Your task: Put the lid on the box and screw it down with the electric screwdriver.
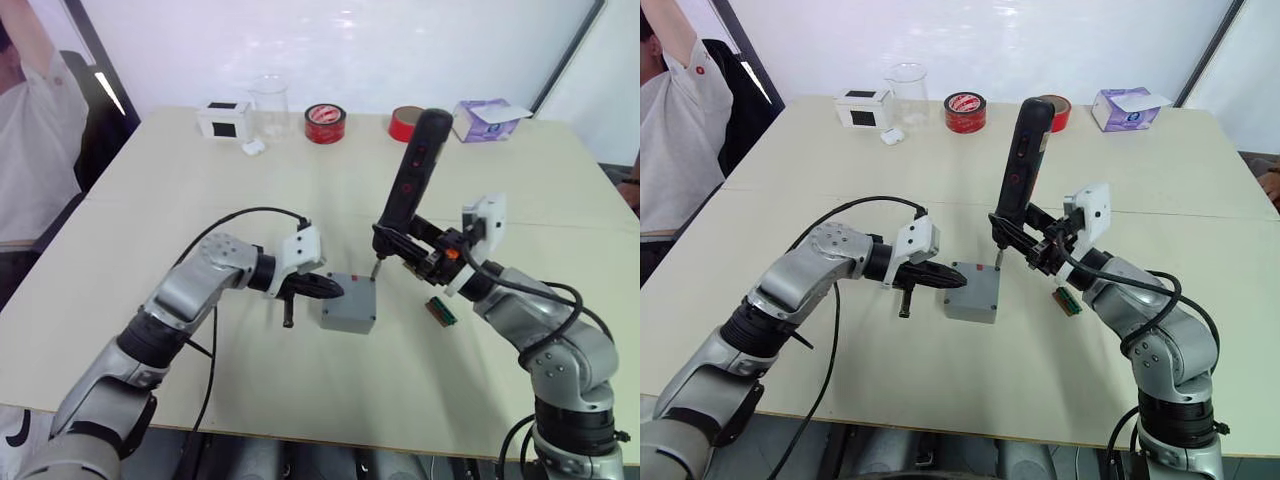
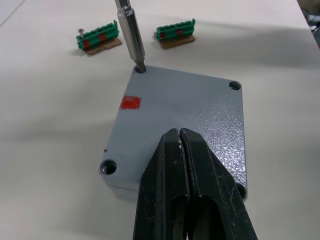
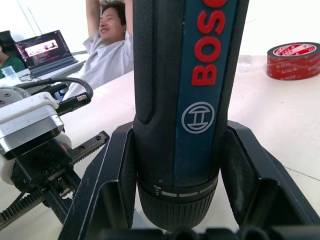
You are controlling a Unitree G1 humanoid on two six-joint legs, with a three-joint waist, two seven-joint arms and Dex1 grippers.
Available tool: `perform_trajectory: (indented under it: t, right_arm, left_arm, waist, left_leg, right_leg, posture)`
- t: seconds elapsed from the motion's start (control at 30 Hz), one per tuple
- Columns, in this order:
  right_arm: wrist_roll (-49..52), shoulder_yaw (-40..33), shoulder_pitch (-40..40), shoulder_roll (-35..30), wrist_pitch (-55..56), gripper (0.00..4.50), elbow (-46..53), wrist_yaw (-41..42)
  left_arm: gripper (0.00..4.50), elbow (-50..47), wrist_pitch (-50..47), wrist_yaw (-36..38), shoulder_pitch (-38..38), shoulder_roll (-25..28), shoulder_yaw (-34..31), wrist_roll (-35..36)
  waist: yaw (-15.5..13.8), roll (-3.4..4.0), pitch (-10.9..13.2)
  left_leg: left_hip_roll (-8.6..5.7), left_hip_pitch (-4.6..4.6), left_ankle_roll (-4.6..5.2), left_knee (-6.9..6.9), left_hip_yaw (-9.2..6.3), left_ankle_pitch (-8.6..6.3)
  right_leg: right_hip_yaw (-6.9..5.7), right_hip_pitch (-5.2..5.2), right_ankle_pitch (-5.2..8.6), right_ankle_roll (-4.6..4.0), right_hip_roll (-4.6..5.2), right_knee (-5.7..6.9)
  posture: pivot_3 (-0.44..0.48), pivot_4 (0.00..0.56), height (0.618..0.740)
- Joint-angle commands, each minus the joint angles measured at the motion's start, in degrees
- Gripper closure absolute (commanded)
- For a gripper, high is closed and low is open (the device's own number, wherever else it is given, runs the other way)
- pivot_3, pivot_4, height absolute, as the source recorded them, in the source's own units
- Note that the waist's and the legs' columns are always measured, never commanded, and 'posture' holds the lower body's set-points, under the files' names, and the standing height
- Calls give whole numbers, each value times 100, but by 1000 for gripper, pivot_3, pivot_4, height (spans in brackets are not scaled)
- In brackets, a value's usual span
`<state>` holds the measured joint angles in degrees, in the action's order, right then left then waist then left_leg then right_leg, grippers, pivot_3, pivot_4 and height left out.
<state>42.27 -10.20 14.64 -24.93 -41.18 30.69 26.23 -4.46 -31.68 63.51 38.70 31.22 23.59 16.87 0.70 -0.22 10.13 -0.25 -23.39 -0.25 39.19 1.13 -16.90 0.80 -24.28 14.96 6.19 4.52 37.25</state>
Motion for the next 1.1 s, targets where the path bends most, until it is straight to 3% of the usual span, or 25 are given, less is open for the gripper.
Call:
perform_trajectory:
  t: [0.03, 0.37, 0.47, 0.67, 1.1]
  right_arm:
    - [-33, 22, -27, -60, 217, 2728, 301, 24]
    - [-783, 747, -785, -18, 573, 2728, 120, -94]
    - [-1008, 954, -885, 29, 553, 2728, 6, -272]
    - [-1319, 1215, -887, 134, 506, 2728, -267, -467]
    - [-1240, 1070, -896, 276, 294, 2728, -512, -654]
  left_arm:
    - [4500, 73, -24, -16, -42, -41, 110, -198]
    - [4500, 25, -19, -16, -174, -116, 193, -376]
    - [4500, 78, 58, -51, -240, -159, 268, -521]
    - [4500, 123, 103, -113, -392, -268, 342, -684]
    - [4500, 112, 130, -104, -543, -308, 343, -768]
  waist:
    - [3, 0, -1]
    - [10, -40, -40]
    - [13, -51, -62]
    - [9, -88, -127]
    - [4, -106, -240]
  left_leg:
    - [0, 1, 0, 0, 0, 0]
    - [1, 27, 3, 0, -1, -2]
    - [4, 112, 22, -11, 0, -13]
    - [8, 197, 44, -21, -1, -28]
    - [17, 199, 49, -43, -2, -33]
  right_leg:
    - [0, 2, 0, 0, 0, 0]
    - [0, 32, 0, 0, -1, -3]
    - [-1, 120, 4, -1, -3, -24]
    - [0, 204, 16, -20, -2, -43]
    - [4, 219, 16, -30, 26, -104]
  posture:
    - [0, 150, 740]
    - [0, 150, 740]
    - [0, 150, 740]
    - [0, 150, 740]
    - [0, 150, 740]
